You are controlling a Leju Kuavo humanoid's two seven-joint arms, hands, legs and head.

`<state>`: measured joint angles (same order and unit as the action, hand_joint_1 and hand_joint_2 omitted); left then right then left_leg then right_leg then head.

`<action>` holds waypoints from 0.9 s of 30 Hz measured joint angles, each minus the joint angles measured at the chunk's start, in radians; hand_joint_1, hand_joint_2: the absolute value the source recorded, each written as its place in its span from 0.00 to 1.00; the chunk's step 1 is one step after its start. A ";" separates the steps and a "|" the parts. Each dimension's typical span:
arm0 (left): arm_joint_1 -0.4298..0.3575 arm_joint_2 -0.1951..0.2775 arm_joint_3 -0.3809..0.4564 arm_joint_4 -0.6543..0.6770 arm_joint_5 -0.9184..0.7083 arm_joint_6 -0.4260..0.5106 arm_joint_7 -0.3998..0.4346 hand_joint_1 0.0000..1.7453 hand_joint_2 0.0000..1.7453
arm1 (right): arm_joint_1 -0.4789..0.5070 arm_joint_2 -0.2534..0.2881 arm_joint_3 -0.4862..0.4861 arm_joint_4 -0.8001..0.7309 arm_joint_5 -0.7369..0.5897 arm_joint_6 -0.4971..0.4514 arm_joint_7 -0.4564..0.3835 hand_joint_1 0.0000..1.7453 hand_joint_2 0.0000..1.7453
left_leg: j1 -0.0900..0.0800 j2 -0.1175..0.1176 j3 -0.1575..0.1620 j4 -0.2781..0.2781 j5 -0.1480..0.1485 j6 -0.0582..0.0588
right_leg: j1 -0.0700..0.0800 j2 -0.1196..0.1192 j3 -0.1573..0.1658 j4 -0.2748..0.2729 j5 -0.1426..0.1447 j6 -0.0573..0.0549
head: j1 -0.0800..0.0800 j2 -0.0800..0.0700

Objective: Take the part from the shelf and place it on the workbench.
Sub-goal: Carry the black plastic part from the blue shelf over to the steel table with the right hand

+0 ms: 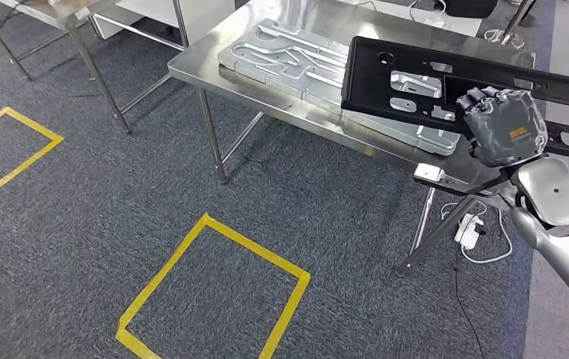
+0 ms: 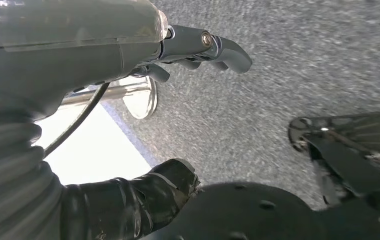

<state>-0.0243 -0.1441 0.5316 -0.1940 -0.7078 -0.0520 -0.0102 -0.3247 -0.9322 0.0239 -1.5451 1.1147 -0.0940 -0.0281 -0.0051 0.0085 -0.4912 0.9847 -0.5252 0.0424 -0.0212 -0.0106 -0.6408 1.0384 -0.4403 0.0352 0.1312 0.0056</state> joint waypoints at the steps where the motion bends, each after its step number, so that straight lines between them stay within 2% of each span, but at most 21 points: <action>1: -0.002 0.000 0.000 0.000 -0.002 0.000 -0.001 0.00 1.00 | -0.002 -0.002 0.001 0.000 0.000 0.000 -0.001 1.00 1.00 | -0.001 0.002 0.002 0.001 -0.003 -0.006 | 0.004 0.000 0.002 -0.006 -0.007 -0.010 | 0.000 0.000; 3: -0.004 0.000 0.000 0.000 -0.005 -0.001 -0.002 0.00 1.00 | -0.004 -0.008 0.002 0.000 0.000 0.000 -0.001 1.00 1.00 | -0.002 0.003 0.003 0.024 -0.007 -0.015 | 0.001 0.006 0.020 -0.012 -0.013 -0.029 | 0.001 0.000; 4: -0.004 0.000 0.000 0.000 -0.005 -0.001 -0.002 0.00 1.00 | -0.005 -0.010 0.002 0.000 0.000 0.000 -0.002 1.00 1.00 | -0.002 0.002 -0.010 0.057 -0.009 -0.018 | -0.001 0.007 0.033 -0.014 -0.020 -0.036 | 0.000 0.000; 5: -0.004 0.000 0.000 -0.001 -0.006 -0.001 -0.002 0.00 1.00 | -0.007 -0.012 0.002 0.000 0.000 0.000 -0.002 1.00 1.00 | 0.000 0.000 -0.038 0.108 -0.017 -0.022 | -0.004 0.009 0.048 -0.017 -0.027 -0.042 | 0.000 0.000; 8: -0.003 0.000 0.000 -0.001 -0.008 -0.001 -0.002 0.00 1.00 | -0.008 -0.013 0.006 0.000 0.000 0.000 -0.003 1.00 1.00 | 0.005 -0.002 -0.168 0.284 -0.075 -0.031 | -0.002 0.011 0.084 -0.019 -0.056 -0.050 | -0.001 0.000; 9: -0.002 0.000 0.001 -0.001 -0.008 -0.001 -0.002 0.00 1.00 | -0.007 -0.013 0.008 0.000 0.000 0.001 -0.003 1.00 1.00 | 0.005 -0.002 -0.203 0.312 -0.086 -0.031 | -0.002 0.013 0.097 -0.019 -0.067 -0.050 | -0.001 0.000; 10: 0.000 0.000 0.001 -0.001 -0.009 -0.001 -0.002 0.00 1.00 | -0.006 -0.013 0.009 0.000 0.000 0.001 -0.004 1.00 1.00 | 0.006 -0.002 -0.223 0.309 -0.083 -0.031 | -0.002 0.016 0.111 -0.019 -0.079 -0.049 | -0.001 0.000; 11: 0.002 0.000 0.001 -0.001 -0.010 -0.001 -0.002 0.00 1.00 | -0.005 -0.013 0.010 0.000 0.000 0.001 -0.004 1.00 1.00 | 0.006 -0.002 -0.228 0.276 -0.059 -0.028 | -0.002 0.018 0.128 -0.019 -0.092 -0.047 | -0.002 0.000; 13: 0.007 0.000 0.001 0.000 -0.010 -0.001 -0.002 0.00 1.00 | -0.005 -0.013 0.011 0.000 0.000 0.001 -0.004 1.00 1.00 | 0.003 -0.005 -0.214 0.159 0.043 -0.020 | -0.002 0.021 0.161 -0.019 -0.119 -0.041 | -0.001 0.000; 14: 0.009 0.001 0.001 0.000 -0.011 -0.001 -0.002 0.00 1.00 | -0.004 -0.012 0.012 0.000 0.000 0.001 -0.005 1.00 1.00 | 0.000 -0.006 -0.206 0.109 0.085 -0.015 | -0.002 0.024 0.173 -0.021 -0.131 -0.035 | -0.001 0.000; 15: 0.009 0.002 0.001 0.000 -0.011 -0.001 -0.002 0.00 1.00 | -0.003 -0.013 0.014 0.000 -0.001 0.001 -0.005 1.00 1.00 | -0.003 -0.008 -0.200 0.079 0.113 -0.010 | -0.001 0.026 0.181 -0.027 -0.141 -0.028 | -0.002 0.000; 16: 0.009 0.003 0.001 0.000 -0.011 -0.001 -0.002 0.00 1.00 | -0.001 -0.013 0.016 0.001 -0.002 0.001 -0.006 1.00 1.00 | -0.006 -0.009 -0.196 0.066 0.118 -0.004 | -0.002 0.027 0.189 -0.031 -0.145 -0.021 | -0.002 0.000; 18: 0.004 0.003 0.001 0.000 -0.012 -0.001 -0.001 0.00 1.00 | 0.003 -0.017 0.017 0.000 -0.004 0.002 -0.008 1.00 1.00 | -0.008 -0.009 -0.173 0.048 0.108 0.008 | -0.004 0.027 0.200 -0.033 -0.139 -0.009 | -0.002 0.000; 19: 0.004 0.003 0.002 0.000 -0.013 -0.001 -0.001 0.00 1.00 | 0.003 -0.020 0.016 0.000 -0.005 0.002 -0.009 1.00 1.00 | -0.008 -0.009 -0.157 0.035 0.103 0.015 | -0.006 0.025 0.198 -0.016 -0.133 -0.005 | -0.002 0.000; 20: 0.004 0.003 0.002 0.000 -0.013 -0.001 0.000 0.00 1.00 | 0.002 -0.022 0.016 0.000 -0.005 0.002 -0.009 1.00 1.00 | -0.007 -0.009 -0.138 0.025 0.097 0.020 | -0.007 0.023 0.181 0.018 -0.129 -0.003 | -0.002 0.000; 22: 0.005 0.003 0.002 0.000 -0.013 -0.001 0.000 0.00 1.00 | 0.000 -0.023 0.015 0.000 -0.007 0.002 -0.010 1.00 1.00 | -0.006 -0.012 -0.104 0.012 0.081 0.027 | -0.007 0.020 0.108 0.127 -0.147 0.000 | -0.001 0.000; 24: 0.004 0.003 0.002 0.000 -0.013 -0.002 0.000 0.00 1.00 | 0.006 -0.023 0.017 0.001 -0.012 0.003 -0.012 1.00 1.00 | -0.006 -0.015 -0.072 0.008 0.055 0.030 | -0.006 0.020 0.020 0.211 -0.200 0.003 | -0.001 0.000; 25: 0.004 0.003 0.003 0.000 -0.013 -0.003 0.000 0.00 1.00 | 0.010 -0.023 0.018 0.001 -0.015 0.004 -0.013 1.00 1.00 | -0.006 -0.018 -0.052 0.008 0.040 0.029 | -0.006 0.020 -0.011 0.220 -0.222 0.005 | -0.001 0.000; 26: 0.004 0.003 0.003 0.000 -0.013 -0.004 0.000 0.00 1.00 | 0.014 -0.023 0.019 0.001 -0.017 0.004 -0.014 1.00 1.00 | -0.007 -0.019 -0.029 0.008 0.023 0.028 | -0.006 0.019 -0.029 0.203 -0.227 0.005 | -0.001 0.000; 27: 0.005 0.003 0.003 0.000 -0.013 -0.004 0.000 0.00 1.00 | 0.018 -0.022 0.020 0.001 -0.019 0.004 -0.013 1.00 1.00 | -0.008 -0.020 -0.005 0.008 0.004 0.026 | -0.006 0.018 -0.038 0.164 -0.204 0.004 | -0.001 0.000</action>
<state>-0.0188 -0.1410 0.5350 -0.1938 -0.7210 -0.0560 -0.0103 -0.3065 -0.9542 0.0437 -1.5439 1.0962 -0.0896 -0.0416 -0.0130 -0.0119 -0.4958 0.9927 -0.5207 0.0686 -0.0270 0.0078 -0.6792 1.2022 -0.6448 0.0390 0.1301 0.0057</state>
